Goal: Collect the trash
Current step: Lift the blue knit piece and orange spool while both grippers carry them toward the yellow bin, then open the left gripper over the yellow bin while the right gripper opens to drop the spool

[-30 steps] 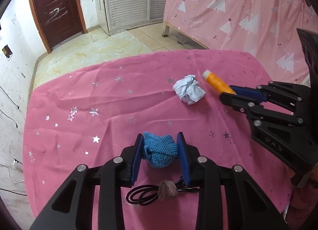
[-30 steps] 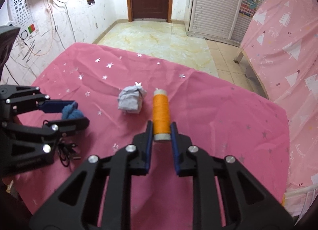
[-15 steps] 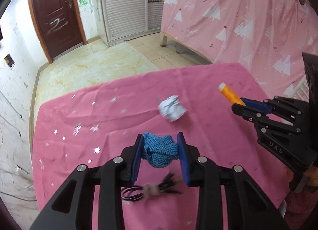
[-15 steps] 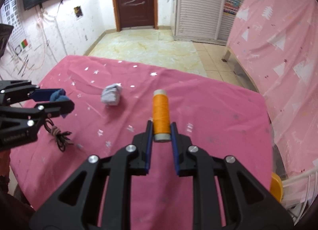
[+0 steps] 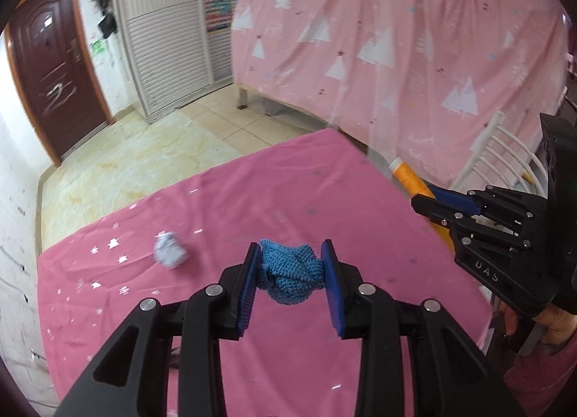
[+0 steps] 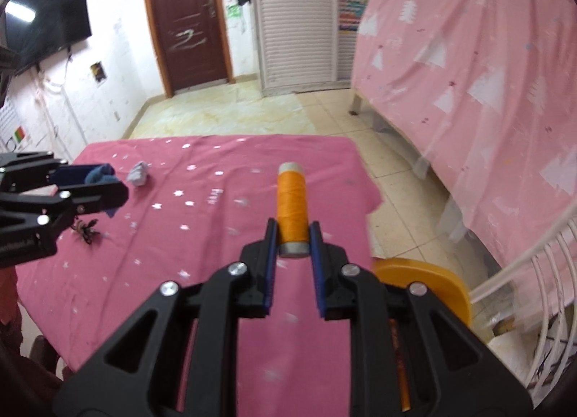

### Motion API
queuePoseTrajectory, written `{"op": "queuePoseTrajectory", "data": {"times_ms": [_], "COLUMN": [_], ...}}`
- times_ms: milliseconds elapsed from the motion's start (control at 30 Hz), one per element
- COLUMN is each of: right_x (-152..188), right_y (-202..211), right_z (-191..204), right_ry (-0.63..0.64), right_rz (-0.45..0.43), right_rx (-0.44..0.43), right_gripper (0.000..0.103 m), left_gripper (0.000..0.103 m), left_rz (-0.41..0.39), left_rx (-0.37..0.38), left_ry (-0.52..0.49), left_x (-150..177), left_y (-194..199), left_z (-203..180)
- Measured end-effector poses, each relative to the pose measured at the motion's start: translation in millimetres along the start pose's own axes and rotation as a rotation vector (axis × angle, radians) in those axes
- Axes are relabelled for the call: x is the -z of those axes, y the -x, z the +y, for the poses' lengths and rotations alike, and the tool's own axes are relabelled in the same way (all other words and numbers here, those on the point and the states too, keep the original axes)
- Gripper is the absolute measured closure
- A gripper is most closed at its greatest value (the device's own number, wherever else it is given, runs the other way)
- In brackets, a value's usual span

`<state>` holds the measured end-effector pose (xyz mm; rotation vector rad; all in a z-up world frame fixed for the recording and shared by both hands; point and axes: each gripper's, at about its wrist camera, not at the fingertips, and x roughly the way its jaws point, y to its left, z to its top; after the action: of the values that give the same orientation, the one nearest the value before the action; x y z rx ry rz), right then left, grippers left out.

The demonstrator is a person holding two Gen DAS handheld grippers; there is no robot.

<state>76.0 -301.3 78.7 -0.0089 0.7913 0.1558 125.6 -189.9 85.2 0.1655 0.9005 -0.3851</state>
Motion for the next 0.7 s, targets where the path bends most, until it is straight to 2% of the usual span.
{"op": "queuePoseTrajectory", "data": {"times_ms": [333,467,700], "right_x": [48,71,101], "right_y": [19,15,0], "right_z": [-87,-119,-157], "right_ry": [-0.145,-0.203,-0.276], "right_rz": [-0.011,0.005,0.041], "right_rx": [0.063,0.076,0.082], "right_gripper": [0.086,0.086,0.086], "left_gripper": [0.075,0.075,0.075], "left_rz": [0.021,0.045,0.100], "left_rx": [0.066,0.084,0.163], "left_ry": [-0.049,-0.069,-0.074], "left_x": [-14,-22,-37], "left_y": [-11,-23,-59], "left_z": [-81,-105,-154]}}
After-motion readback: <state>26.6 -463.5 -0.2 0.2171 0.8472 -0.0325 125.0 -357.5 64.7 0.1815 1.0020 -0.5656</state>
